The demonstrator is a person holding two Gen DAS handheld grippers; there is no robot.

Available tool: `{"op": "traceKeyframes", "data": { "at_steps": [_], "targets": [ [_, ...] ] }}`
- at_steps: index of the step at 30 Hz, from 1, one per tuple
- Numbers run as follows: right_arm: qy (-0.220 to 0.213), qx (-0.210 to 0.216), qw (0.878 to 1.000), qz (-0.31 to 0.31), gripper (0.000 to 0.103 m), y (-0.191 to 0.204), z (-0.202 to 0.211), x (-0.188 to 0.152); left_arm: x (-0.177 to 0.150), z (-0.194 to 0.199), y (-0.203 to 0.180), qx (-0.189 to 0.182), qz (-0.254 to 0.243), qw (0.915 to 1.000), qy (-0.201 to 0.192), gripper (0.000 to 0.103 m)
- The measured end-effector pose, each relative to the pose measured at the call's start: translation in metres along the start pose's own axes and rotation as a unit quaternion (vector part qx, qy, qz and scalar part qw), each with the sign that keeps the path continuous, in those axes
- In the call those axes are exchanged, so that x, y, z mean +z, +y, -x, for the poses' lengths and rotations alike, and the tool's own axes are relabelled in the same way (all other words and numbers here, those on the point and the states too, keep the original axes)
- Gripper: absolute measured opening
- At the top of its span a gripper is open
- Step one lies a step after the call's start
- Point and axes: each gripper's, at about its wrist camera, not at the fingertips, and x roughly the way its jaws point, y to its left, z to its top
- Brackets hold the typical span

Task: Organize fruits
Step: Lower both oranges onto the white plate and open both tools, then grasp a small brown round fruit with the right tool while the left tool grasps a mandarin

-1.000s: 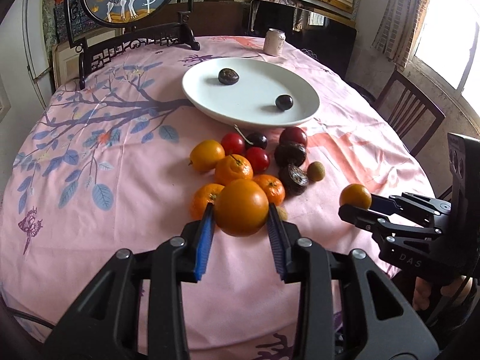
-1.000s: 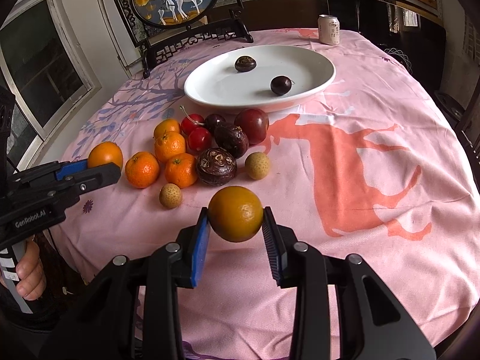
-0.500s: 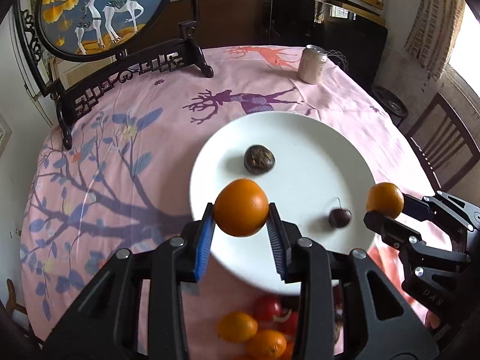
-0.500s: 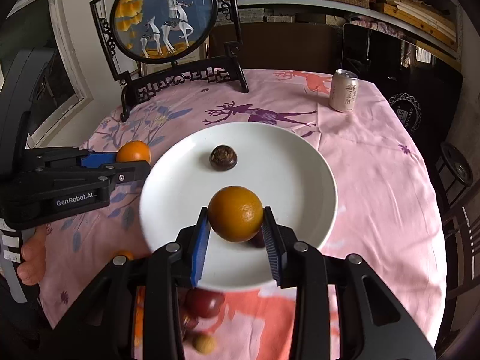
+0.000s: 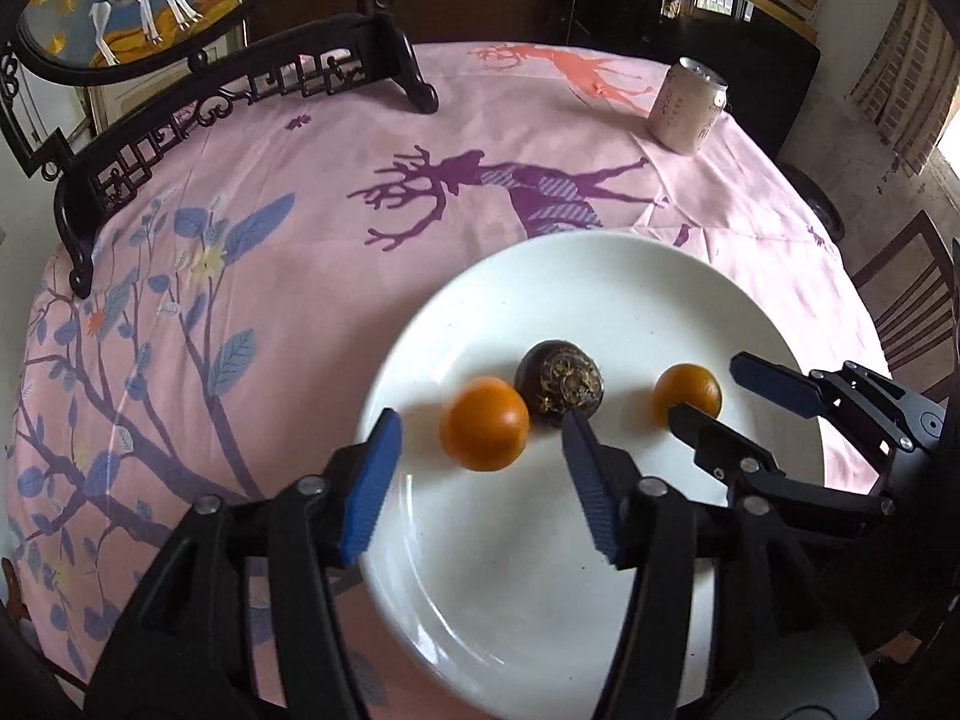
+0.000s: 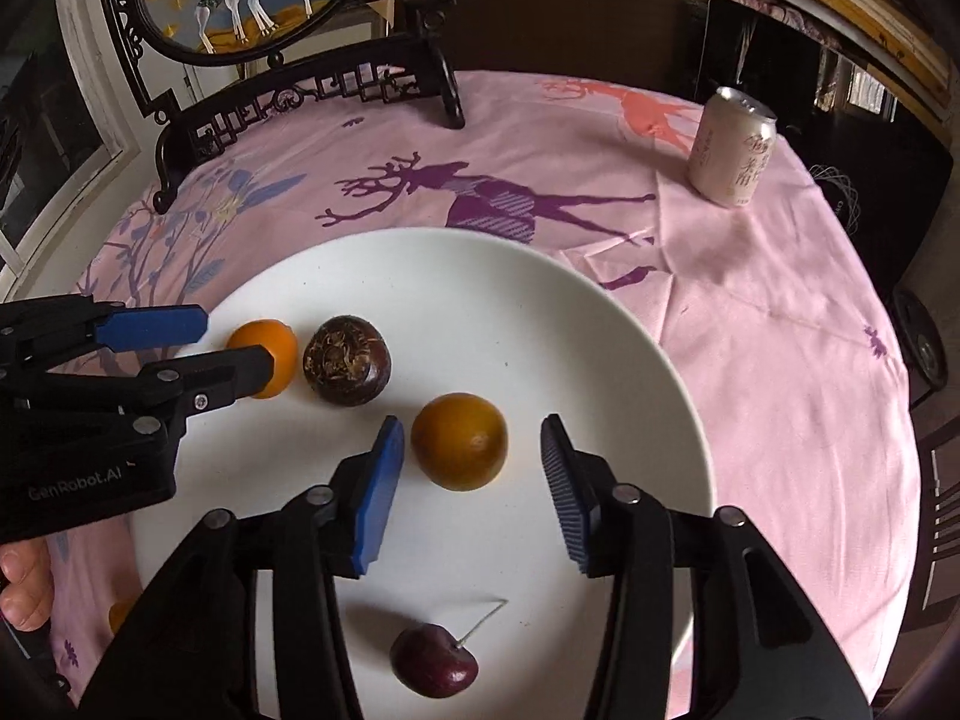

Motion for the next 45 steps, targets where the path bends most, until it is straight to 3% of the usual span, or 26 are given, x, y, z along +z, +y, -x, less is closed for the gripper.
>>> {"op": "traceKeyframes", "data": {
  "at_steps": [4,5,7,10,14,18,22,28,31,36,38,45],
  "targets": [
    [-0.040,-0.017,0.999,-0.005,0.057,-0.001,0.063,-0.015,-0.021,0.055,0.006,0.000,-0.005,0.9988,-0.049,0.060],
    [-0.052,-0.024,0.998,-0.008,0.057,0.001,0.083,-0.024,-0.033,0.071,0.008,-0.001,-0.004,0.9980,-0.064,0.066],
    [-0.075,-0.022,0.997,-0.014,0.060,0.010,0.119,-0.051,-0.064,0.100,0.010,0.002,0.001,0.9960,-0.089,0.074],
    [-0.098,-0.003,0.995,-0.028,0.061,0.031,0.156,-0.103,-0.121,0.123,0.008,0.011,-0.001,0.9944,-0.105,0.077],
    [-0.097,0.007,0.994,-0.043,0.061,0.057,0.171,-0.163,-0.188,0.133,0.008,0.011,0.004,0.9943,-0.106,0.077],
    [-0.079,0.015,0.995,-0.056,0.061,0.070,0.173,-0.186,-0.226,0.135,0.016,0.019,0.009,0.9952,-0.096,0.077],
    [-0.078,0.009,0.996,-0.045,0.061,0.082,0.172,-0.195,-0.248,0.137,0.022,0.047,0.009,0.9940,-0.099,0.081],
    [-0.063,0.002,0.998,0.020,0.061,0.103,0.146,-0.206,-0.265,0.129,0.025,0.034,-0.001,0.9966,-0.075,0.081],
    [-0.053,-0.018,0.998,0.014,0.061,0.096,0.132,-0.208,-0.269,0.126,0.026,0.033,-0.001,0.9969,-0.071,0.081],
    [-0.025,-0.021,0.999,-0.018,0.046,0.074,0.104,-0.204,-0.269,0.122,0.026,0.026,0.000,0.9975,-0.065,0.081],
    [-0.012,-0.009,1.000,-0.026,0.028,0.069,0.090,-0.201,-0.268,0.120,0.025,0.022,-0.002,0.9978,-0.062,0.081],
    [-0.028,-0.008,0.999,-0.030,0.024,0.068,0.101,-0.201,-0.264,0.107,0.017,0.013,-0.008,0.9987,-0.048,0.081]
  ]
}}
